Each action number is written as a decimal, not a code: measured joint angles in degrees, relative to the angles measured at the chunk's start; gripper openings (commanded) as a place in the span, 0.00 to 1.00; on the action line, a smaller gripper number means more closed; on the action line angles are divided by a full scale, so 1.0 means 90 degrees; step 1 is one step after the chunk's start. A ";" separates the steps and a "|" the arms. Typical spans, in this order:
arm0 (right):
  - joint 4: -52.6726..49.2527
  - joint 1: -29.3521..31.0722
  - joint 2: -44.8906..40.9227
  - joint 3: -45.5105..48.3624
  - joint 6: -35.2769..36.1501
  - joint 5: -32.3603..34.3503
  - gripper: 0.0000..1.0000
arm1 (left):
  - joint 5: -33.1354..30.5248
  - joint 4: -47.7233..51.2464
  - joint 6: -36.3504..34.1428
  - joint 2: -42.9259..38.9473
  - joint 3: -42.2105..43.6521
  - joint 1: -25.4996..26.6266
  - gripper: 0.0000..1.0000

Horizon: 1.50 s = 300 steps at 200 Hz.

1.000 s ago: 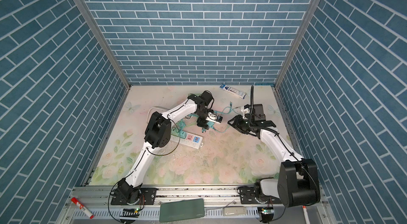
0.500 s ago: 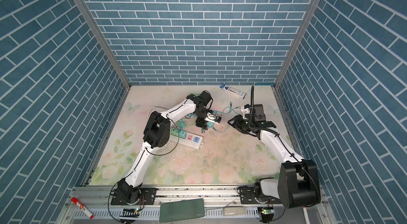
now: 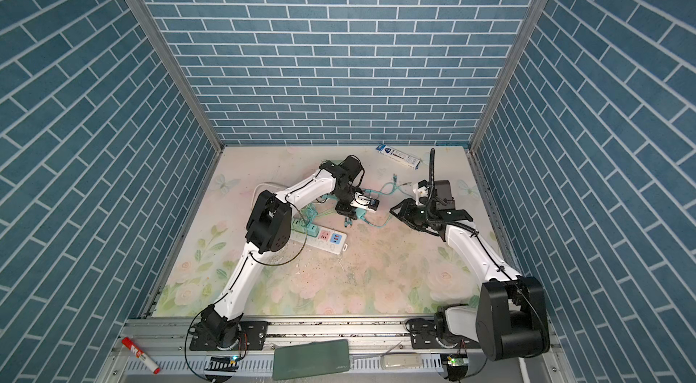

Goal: Insert the plug

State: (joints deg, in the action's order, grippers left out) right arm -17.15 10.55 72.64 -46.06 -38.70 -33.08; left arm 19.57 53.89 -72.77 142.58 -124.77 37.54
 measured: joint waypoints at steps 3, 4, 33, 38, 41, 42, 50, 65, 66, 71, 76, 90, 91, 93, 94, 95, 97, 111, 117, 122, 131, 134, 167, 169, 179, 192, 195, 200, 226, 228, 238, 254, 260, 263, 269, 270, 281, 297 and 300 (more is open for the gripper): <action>0.0007 0.0000 -0.0002 0.0019 0.0000 -0.0012 0.41 | 0.0000 0.0002 0.0012 0.0007 -0.0010 0.0005 0.49; 0.0007 0.0000 0.0000 0.0022 0.0000 -0.0015 0.41 | 0.0000 0.0005 0.0019 0.0010 -0.0012 0.0005 0.49; 0.0024 0.0000 0.0005 0.0204 0.0002 -0.0095 0.41 | 0.0000 -0.0049 0.0053 0.0046 -0.0075 0.0032 0.38; 0.0012 0.0000 0.0012 0.0231 0.0005 -0.0102 0.41 | -0.0002 -0.0066 0.0083 0.0049 -0.0075 0.0036 0.38; 0.0000 0.0000 0.0015 0.0245 0.0005 -0.0107 0.41 | -0.0002 -0.0075 0.0090 0.0051 -0.0078 0.0039 0.38; 0.0000 0.0000 0.0017 0.0250 0.0005 -0.0107 0.41 | 0.0000 -0.0078 0.0092 0.0051 -0.0078 0.0041 0.37; -0.0012 0.0000 0.0024 0.0287 0.0005 -0.0114 0.41 | -0.0005 -0.0100 0.0124 0.0051 -0.0078 0.0049 0.37; -0.0029 0.0000 0.0024 0.0347 0.0005 -0.0114 0.41 | -0.0010 -0.0143 0.0197 0.0051 -0.0075 0.0066 0.36; -0.0027 0.0000 0.0024 0.0350 0.0005 -0.0114 0.42 | -0.0007 -0.0151 0.0209 0.0051 -0.0075 0.0066 0.36; -0.0024 0.0000 0.0024 0.0364 0.0002 -0.0114 0.41 | -0.0007 -0.0175 0.0240 0.0051 -0.0070 0.0070 0.35; -0.0022 0.0000 0.0024 0.0379 0.0000 -0.0114 0.42 | 0.0000 -0.0219 0.0284 0.0051 -0.0058 0.0070 0.35; 0.0019 0.0000 0.0022 0.0442 -0.0015 -0.0112 0.42 | 0.0046 -0.0403 0.0432 0.0015 0.0053 0.0075 0.34; 0.0029 0.0000 0.0022 0.0454 -0.0027 -0.0112 0.42 | 0.0049 -0.0418 0.0440 0.0010 0.0066 0.0075 0.34; 0.0046 0.0000 0.0019 0.0466 -0.0036 -0.0112 0.42 | 0.0051 -0.0437 0.0457 0.0000 0.0090 0.0075 0.34; 0.0056 0.0000 0.0019 0.0478 -0.0041 -0.0112 0.42 | 0.0053 -0.0466 0.0476 -0.0015 0.0112 0.0075 0.34; 0.0061 0.0000 0.0017 0.0486 -0.0041 -0.0112 0.42 | 0.0056 -0.0478 0.0483 -0.0022 0.0121 0.0075 0.34; 0.0087 0.0000 0.0012 0.0510 -0.0063 -0.0114 0.42 | 0.0070 -0.0527 0.0512 -0.0041 0.0170 0.0075 0.34; 0.0274 0.0000 -0.0029 0.0707 -0.0194 -0.0114 0.43 | 0.0107 -0.0835 0.0707 -0.0219 0.0515 0.0078 0.34; 0.0355 0.0000 -0.0063 0.0818 -0.0262 -0.0112 0.43 | 0.0119 -0.0971 0.0792 -0.0304 0.0685 0.0078 0.34; 0.0403 0.0005 -0.0087 0.0901 -0.0333 -0.0112 0.44 | 0.0124 -0.1090 0.0874 -0.0376 0.0831 0.0078 0.34; 0.0486 0.0034 -0.0136 0.1025 -0.0410 -0.0109 0.44 | 0.0131 -0.1251 0.1052 -0.0493 0.1039 0.0080 0.34; 0.0512 0.0046 -0.0148 0.1059 -0.0440 -0.0109 0.45 | 0.0134 -0.1287 0.1110 -0.0522 0.1095 0.0083 0.34; 0.0826 0.0279 -0.0182 0.1209 -0.0634 -0.0066 0.46 | 0.0090 -0.1860 0.1948 -0.0911 0.1834 0.0138 0.35; 0.0848 0.0301 -0.0182 0.1209 -0.0639 -0.0066 0.46 | 0.0085 -0.1885 0.1999 -0.0935 0.1870 0.0143 0.35; 0.0942 0.0389 -0.0187 0.1209 -0.0678 -0.0058 0.46 | 0.0027 -0.2120 0.2314 -0.1127 0.2195 0.0187 0.35; 0.1056 0.0481 -0.0216 0.1209 -0.0726 -0.0056 0.46 | -0.0058 -0.2438 0.2703 -0.1416 0.2618 0.0255 0.35; 0.1073 0.0495 -0.0226 0.1209 -0.0729 -0.0058 0.46 | -0.0070 -0.2516 0.2786 -0.1484 0.2718 0.0272 0.35; 0.1103 0.0512 -0.0250 0.1209 -0.0731 -0.0058 0.46 | -0.0100 -0.2645 0.2914 -0.1596 0.2875 0.0301 0.35; 0.1064 0.0549 -0.0457 0.1205 -0.0721 -0.0061 0.46 | -0.0214 -0.3254 0.3628 -0.2159 0.3526 0.0454 0.35; 0.1042 0.0549 -0.0478 0.1202 -0.0724 -0.0061 0.46 | -0.0221 -0.3296 0.3689 -0.2195 0.3560 0.0464 0.35; 0.0942 0.0549 -0.0585 0.1197 -0.0714 -0.0058 0.46 | -0.0267 -0.3519 0.3959 -0.2339 0.3672 0.0510 0.35; 0.0758 0.0549 -0.0780 0.1190 -0.0661 -0.0046 0.46 | -0.0391 -0.3842 0.4393 -0.2504 0.3781 0.0556 0.34; 0.0675 0.0549 -0.0828 0.1178 -0.0646 -0.0039 0.46 | -0.0469 -0.3968 0.4554 -0.2560 0.3827 0.0566 0.34; 0.0631 0.0551 -0.0852 0.1168 -0.0646 -0.0036 0.46 | -0.0500 -0.4022 0.4624 -0.2584 0.3849 0.0571 0.34; 0.0566 0.0549 -0.0884 0.1146 -0.0641 -0.0034 0.46 | -0.0576 -0.4138 0.4762 -0.2642 0.3908 0.0590 0.34; 0.0554 0.0549 -0.0889 0.1141 -0.0639 -0.0032 0.46 | -0.0595 -0.4175 0.4799 -0.2657 0.3925 0.0595 0.34; 0.0471 0.0551 -0.0901 0.1093 -0.0585 -0.0036 0.46 | -0.0794 -0.4403 0.5027 -0.2783 0.4090 0.0627 0.36; 0.0301 0.0551 -0.0894 0.0969 -0.0483 -0.0036 0.46 | -0.1103 -0.4668 0.5328 -0.2992 0.4384 0.0719 0.36; 0.0260 0.0551 -0.0884 0.0933 -0.0464 -0.0036 0.46 | -0.1168 -0.4709 0.5396 -0.3028 0.4435 0.0748 0.36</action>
State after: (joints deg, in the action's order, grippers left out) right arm -14.81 15.51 64.69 -37.67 -42.87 -33.41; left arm 9.06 11.51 -24.21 115.33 -84.86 44.27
